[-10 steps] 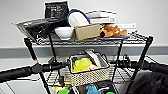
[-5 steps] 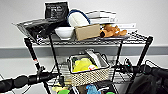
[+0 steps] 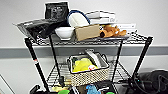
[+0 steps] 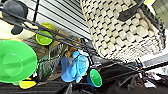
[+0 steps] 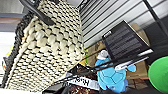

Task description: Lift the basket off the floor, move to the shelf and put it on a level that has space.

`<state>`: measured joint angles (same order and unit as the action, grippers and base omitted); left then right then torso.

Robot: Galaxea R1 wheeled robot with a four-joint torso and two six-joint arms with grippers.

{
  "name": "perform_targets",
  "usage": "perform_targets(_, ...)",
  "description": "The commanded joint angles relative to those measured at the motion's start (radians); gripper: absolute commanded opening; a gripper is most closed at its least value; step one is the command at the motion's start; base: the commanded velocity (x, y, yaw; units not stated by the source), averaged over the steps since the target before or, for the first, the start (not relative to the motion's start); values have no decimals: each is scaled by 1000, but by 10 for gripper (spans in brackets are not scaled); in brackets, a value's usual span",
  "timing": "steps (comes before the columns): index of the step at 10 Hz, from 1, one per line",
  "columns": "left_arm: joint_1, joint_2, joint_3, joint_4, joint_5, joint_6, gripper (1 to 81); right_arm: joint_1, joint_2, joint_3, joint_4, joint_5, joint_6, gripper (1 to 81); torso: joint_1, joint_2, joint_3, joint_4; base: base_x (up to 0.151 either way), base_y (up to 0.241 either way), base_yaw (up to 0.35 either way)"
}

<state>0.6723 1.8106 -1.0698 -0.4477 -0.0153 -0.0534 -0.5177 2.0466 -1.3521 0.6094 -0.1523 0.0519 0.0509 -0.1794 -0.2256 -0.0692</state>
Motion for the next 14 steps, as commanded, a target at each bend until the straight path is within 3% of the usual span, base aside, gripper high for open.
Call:
perform_targets(1, 218, -51, 86, 150, -132, 9, 811, -141, -144, 165, -12, 85, -10, 811, 0, 0, 0, 0, 0, 0, 0)
perform_targets(3, 382, 4, 56, 231, -213, 7, 811, -276, -142, 188, -69, 106, -10, 811, -1, -1, 0, 0, 0, 0, 0)
perform_targets(7, 565, 206, -157, 260, -227, 9, 811, -531, -81, 168, -191, 201, -10, 811, -2, -2, 2, 0, 0, 0, 0)
perform_targets(14, 711, 477, -524, 284, -222, 9, 811, -766, 207, -217, -303, 203, -12, 811, -5, -4, 4, 0, 0, 0, 0)
